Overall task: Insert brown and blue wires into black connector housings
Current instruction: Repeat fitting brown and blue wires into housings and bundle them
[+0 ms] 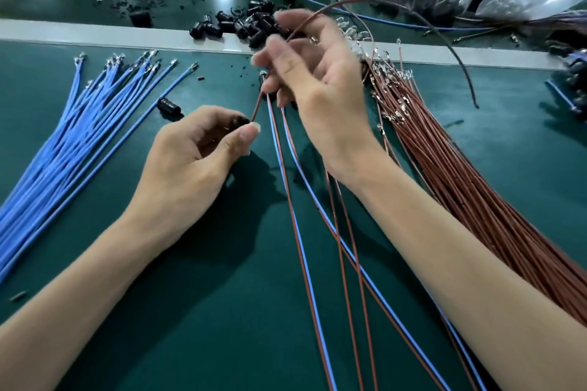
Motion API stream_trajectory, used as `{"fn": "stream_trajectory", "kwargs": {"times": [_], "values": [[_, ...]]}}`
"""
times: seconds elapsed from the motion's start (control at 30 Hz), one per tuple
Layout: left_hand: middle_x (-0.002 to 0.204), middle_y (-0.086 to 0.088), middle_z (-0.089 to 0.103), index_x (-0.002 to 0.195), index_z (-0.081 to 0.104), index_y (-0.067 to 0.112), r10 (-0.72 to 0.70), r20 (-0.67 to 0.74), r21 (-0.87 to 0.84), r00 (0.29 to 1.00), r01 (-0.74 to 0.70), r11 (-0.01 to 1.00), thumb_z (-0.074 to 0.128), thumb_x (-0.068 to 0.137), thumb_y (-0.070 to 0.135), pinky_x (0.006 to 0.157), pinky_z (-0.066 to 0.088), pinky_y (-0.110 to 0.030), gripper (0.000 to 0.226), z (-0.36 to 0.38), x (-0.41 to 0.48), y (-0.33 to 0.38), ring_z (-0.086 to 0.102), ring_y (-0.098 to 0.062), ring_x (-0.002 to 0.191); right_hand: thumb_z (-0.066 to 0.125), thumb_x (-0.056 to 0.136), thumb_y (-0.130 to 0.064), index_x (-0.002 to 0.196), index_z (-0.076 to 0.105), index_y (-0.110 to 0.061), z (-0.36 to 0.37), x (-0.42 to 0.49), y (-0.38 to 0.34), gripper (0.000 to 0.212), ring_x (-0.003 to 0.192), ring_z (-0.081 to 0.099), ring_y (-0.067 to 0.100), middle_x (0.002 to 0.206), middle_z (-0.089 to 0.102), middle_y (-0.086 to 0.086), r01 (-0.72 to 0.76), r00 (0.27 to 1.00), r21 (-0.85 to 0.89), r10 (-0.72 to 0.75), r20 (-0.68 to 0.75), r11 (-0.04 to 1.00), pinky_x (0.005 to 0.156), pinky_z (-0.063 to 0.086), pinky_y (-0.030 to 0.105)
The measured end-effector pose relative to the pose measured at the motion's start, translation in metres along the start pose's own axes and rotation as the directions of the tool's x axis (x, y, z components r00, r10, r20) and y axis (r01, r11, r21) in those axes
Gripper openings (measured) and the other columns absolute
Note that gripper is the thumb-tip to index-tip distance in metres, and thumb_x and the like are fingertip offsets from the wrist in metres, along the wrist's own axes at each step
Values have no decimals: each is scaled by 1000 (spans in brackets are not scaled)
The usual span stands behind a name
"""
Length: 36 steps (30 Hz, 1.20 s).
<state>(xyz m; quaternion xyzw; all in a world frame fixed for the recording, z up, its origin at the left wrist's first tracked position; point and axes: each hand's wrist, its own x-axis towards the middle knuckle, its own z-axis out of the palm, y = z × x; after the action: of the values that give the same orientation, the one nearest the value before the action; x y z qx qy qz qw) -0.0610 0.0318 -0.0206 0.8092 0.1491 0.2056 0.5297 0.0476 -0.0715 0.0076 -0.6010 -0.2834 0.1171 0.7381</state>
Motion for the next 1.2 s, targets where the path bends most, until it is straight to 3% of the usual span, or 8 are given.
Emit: {"fn": "stream_trajectory", "kwargs": {"times": [0.07, 0.13, 0.3, 0.5, 0.93, 1.07, 1.2], "values": [[76, 5, 66, 86, 64, 28, -2, -17, -8, 1000, 2, 1000, 61, 78, 40, 67, 44, -10, 15, -1, 0, 1, 58, 1, 67, 57, 92, -4, 98, 57, -8, -1, 0, 4, 7, 61, 61, 9, 80, 68, 5, -40, 988, -186, 67, 138, 982, 56, 46, 20], [87, -1, 68, 90, 66, 28, 4, -20, 0, 1000, -4, 1000, 62, 80, 38, 76, 48, -22, 14, -1, 0, 2, 63, -10, 78, 56, 93, -3, 87, 60, -9, -2, 0, 9, 9, 61, 62, 10, 78, 68, 6, -37, 985, -265, 80, 154, 964, 57, 47, 20], [91, -4, 67, 88, 68, 30, -1, -48, -48, 999, -2, 999, 64, 79, 37, 82, 51, -32, 12, 0, -1, 3, 67, -24, 86, 50, 95, -2, 83, 57, -9, -7, 2, 5, 16, 57, 60, 9, 71, 63, 3, 19, 999, -34, -20, -28, 999, 55, 49, 20], [80, 7, 68, 87, 69, 30, 0, -57, -63, 998, -3, 998, 68, 74, 35, 67, 43, -7, 14, 3, -1, 2, 59, 7, 67, 51, 94, 3, 87, 57, -2, -1, -3, 6, 11, 56, 60, 13, 70, 63, 8, 37, 991, -79, -26, 128, 996, 55, 49, 22], [67, 23, 67, 86, 69, 26, -21, -79, -97, 997, 14, 995, 70, 73, 32, 62, 41, -3, 15, 6, -2, 7, 58, 9, 62, 57, 91, 2, 86, 63, -5, -6, -2, 6, 10, 58, 64, 14, 73, 67, 10, 55, 987, -68, -44, 156, 996, 58, 51, 22], [67, 21, 67, 86, 69, 28, -25, -87, -117, 996, 15, 993, 70, 72, 32, 63, 42, -4, 14, 5, -1, 6, 58, 7, 63, 56, 91, 2, 87, 63, -3, -6, -1, 6, 9, 57, 64, 15, 72, 67, 10, 45, 988, -30, -40, 148, 999, 57, 51, 22], [78, 5, 66, 89, 71, 25, -11, -71, -110, 997, 3, 994, 72, 73, 31, 65, 42, -6, 18, 3, 0, 4, 56, 5, 65, 57, 90, 2, 86, 62, -3, -7, 0, 6, 9, 55, 63, 14, 70, 66, 9, 41, 986, -37, -35, 165, 998, 55, 50, 22]]}}
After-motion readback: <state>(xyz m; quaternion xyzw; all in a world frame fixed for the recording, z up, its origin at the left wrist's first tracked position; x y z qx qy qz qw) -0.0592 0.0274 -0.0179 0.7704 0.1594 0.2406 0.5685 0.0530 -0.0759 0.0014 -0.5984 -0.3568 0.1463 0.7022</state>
